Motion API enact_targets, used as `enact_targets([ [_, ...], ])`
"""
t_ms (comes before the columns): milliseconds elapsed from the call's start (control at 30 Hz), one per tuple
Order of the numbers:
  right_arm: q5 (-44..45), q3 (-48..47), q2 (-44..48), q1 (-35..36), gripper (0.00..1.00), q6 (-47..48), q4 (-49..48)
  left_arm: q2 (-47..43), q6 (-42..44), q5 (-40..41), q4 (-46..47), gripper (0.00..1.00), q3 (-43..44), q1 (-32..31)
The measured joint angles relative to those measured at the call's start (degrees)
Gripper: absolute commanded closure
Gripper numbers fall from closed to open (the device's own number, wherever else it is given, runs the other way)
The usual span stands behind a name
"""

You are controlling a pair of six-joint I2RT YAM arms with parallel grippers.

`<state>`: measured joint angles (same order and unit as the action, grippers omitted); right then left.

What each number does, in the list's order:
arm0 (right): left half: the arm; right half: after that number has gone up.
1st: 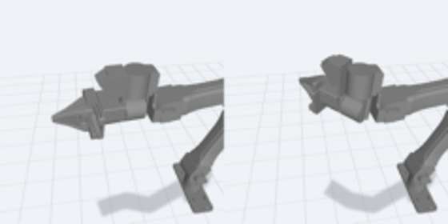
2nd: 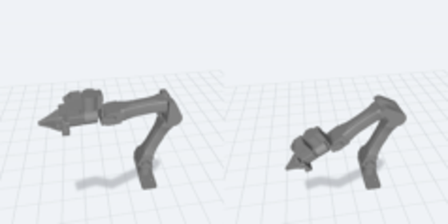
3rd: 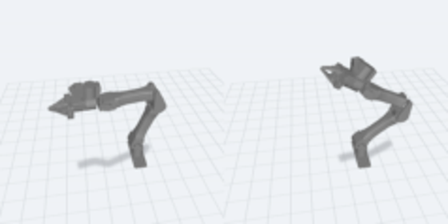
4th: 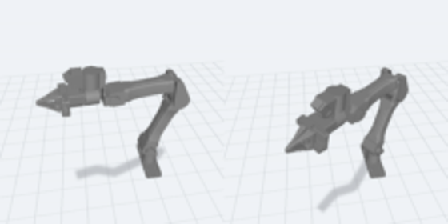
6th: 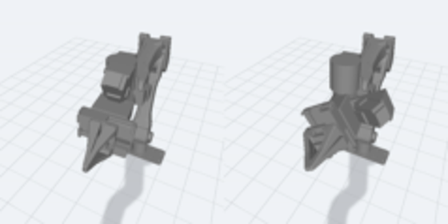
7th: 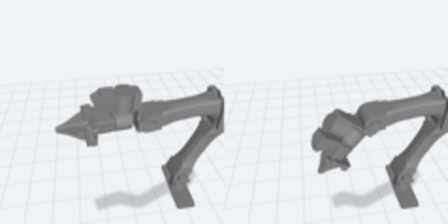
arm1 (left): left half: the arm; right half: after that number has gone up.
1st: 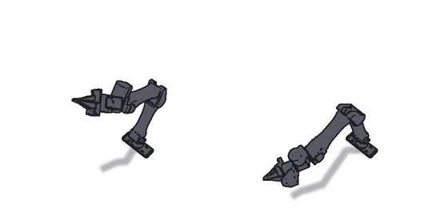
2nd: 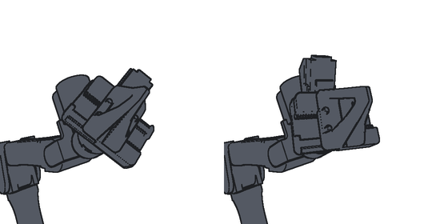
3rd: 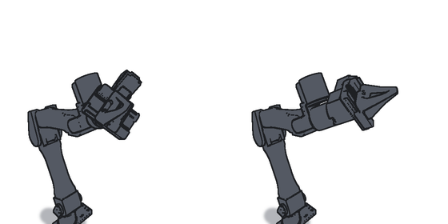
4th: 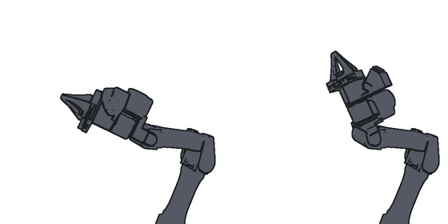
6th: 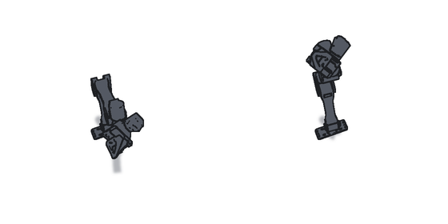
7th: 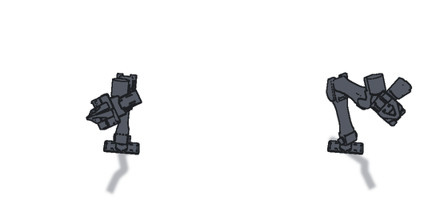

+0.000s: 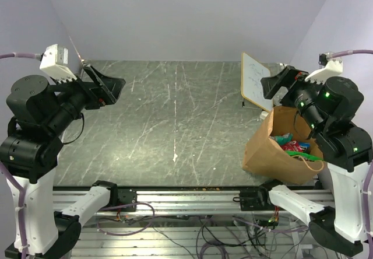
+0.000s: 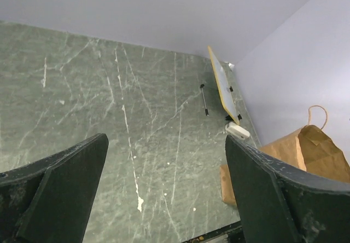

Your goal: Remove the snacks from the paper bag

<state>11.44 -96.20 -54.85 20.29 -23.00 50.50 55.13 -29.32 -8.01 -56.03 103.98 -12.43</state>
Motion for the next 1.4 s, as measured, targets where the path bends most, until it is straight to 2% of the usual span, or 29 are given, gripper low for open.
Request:
enact_targets([
  [533,1.3,-0.4,2.2,-1.5,0.00,-2.6,13.9,-1.8,-7.6,4.1,-0.7,0.04,-7.7,0.0],
  [800,2.0,1.2,-3.3,-2.0,0.00,-3.2,18.8,-0.7,-9.3,3.6,-1.4,0.06,-8.9,0.0],
  [900,2.1,2.4,-6.4,-2.1,0.00,-3.9,19.7,-0.8,-10.7,2.1,-1.2,0.03,-11.6,0.0],
  [1100,3.5,5.6,-11.3,-2.3,0.00,-8.3,21.9,-0.7,-13.9,-2.4,-1.0,0.04,-17.4,0.0],
  [1300,3.5,10.7,-10.0,-2.4,0.11,-11.4,22.6,0.5,-16.2,-6.5,-0.6,0.06,-20.2,0.0],
  [1400,2.5,12.8,-9.4,-2.5,0.21,-12.2,22.9,1.4,-16.8,-8.5,0.1,0.07,-20.4,0.0],
])
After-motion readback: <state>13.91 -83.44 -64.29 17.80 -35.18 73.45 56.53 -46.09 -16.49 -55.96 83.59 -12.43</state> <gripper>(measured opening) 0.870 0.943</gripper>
